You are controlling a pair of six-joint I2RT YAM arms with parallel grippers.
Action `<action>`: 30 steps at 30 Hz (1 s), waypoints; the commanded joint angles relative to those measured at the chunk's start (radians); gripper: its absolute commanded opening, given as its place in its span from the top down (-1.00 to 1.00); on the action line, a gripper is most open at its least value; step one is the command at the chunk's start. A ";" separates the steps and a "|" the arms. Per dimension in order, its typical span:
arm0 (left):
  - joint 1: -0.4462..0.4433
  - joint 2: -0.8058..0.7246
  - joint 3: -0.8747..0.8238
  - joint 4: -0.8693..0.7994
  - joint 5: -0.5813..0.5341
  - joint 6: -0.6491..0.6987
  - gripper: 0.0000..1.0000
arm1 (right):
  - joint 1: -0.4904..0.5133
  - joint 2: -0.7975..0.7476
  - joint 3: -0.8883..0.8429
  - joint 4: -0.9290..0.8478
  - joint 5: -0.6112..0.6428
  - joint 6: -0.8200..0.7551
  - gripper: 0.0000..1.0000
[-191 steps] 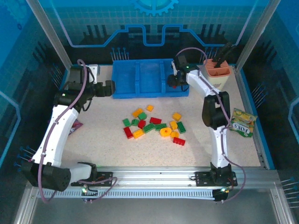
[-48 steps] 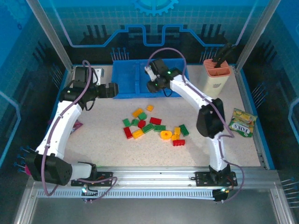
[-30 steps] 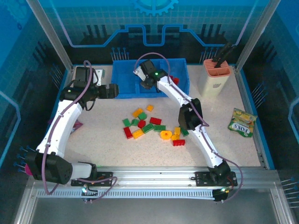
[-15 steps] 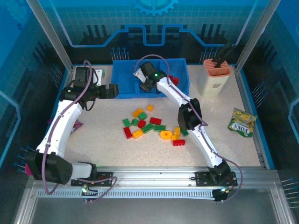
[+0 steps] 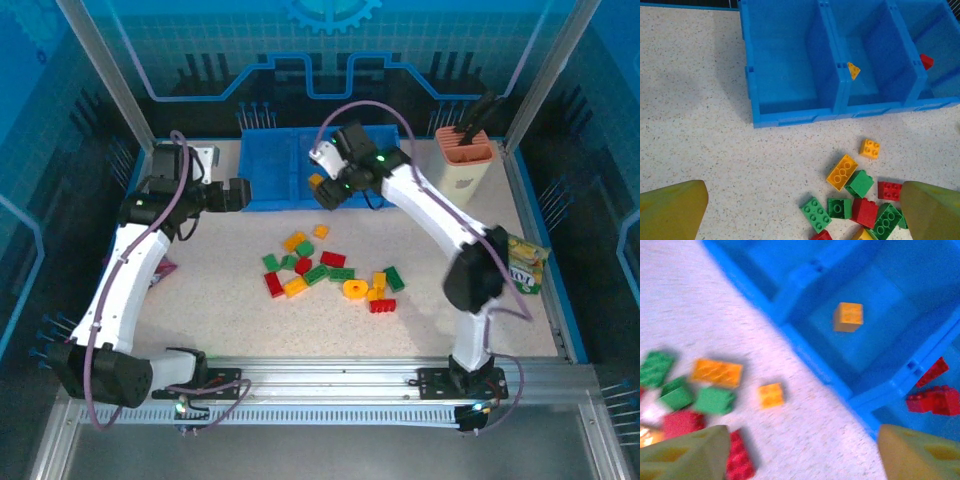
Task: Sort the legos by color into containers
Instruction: Pick up the lego from the center of the table.
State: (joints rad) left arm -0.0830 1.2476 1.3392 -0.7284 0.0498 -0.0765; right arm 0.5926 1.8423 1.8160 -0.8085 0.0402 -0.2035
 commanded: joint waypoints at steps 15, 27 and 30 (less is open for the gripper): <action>0.006 -0.009 0.023 0.004 0.067 -0.008 -0.99 | 0.115 -0.110 -0.540 -0.078 -0.183 0.008 -1.00; 0.006 0.015 0.022 -0.003 0.059 0.004 -0.99 | 0.148 0.022 -0.568 -0.018 -0.008 -0.020 -1.00; 0.006 0.021 0.025 -0.007 0.055 0.006 -0.99 | 0.149 0.026 -0.580 -0.018 0.017 -0.023 -0.94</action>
State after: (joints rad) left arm -0.0830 1.2541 1.3392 -0.7284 0.0883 -0.0780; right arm 0.7307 1.8553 1.2514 -0.8268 0.0029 -0.2127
